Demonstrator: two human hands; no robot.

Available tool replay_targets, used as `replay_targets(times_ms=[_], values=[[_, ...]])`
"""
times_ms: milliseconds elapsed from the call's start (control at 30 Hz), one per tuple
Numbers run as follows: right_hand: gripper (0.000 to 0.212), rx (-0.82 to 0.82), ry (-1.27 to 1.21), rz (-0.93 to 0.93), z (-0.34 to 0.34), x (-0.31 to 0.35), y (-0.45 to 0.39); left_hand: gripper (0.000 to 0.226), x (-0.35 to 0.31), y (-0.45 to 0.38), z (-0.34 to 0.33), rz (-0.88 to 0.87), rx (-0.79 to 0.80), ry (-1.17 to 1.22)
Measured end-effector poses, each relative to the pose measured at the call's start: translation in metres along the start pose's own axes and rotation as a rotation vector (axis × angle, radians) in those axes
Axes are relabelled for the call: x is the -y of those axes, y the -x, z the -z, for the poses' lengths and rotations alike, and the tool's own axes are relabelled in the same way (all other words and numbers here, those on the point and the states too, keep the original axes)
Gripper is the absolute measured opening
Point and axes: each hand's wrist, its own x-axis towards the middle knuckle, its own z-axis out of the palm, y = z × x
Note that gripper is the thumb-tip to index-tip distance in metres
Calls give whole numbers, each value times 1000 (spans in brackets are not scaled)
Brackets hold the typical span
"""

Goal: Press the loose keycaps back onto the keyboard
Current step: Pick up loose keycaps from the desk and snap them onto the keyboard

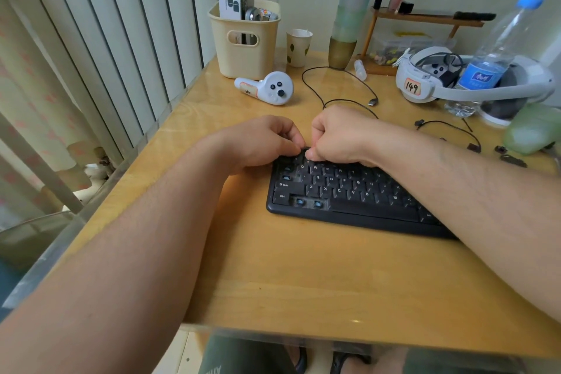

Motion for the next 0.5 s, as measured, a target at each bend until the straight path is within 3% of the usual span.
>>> replay_targets(times_ms=[200,400,500], values=[[12,15,-8,224,4,-14,5,8,0,0,0,-30,-25,-38],[15,19,483,648,17,-18,9,11,1,-1,-1,-40,-43,-37],[20,22,654,756,22,-10,4,10,3,-2,-1,-56,-62,-54]])
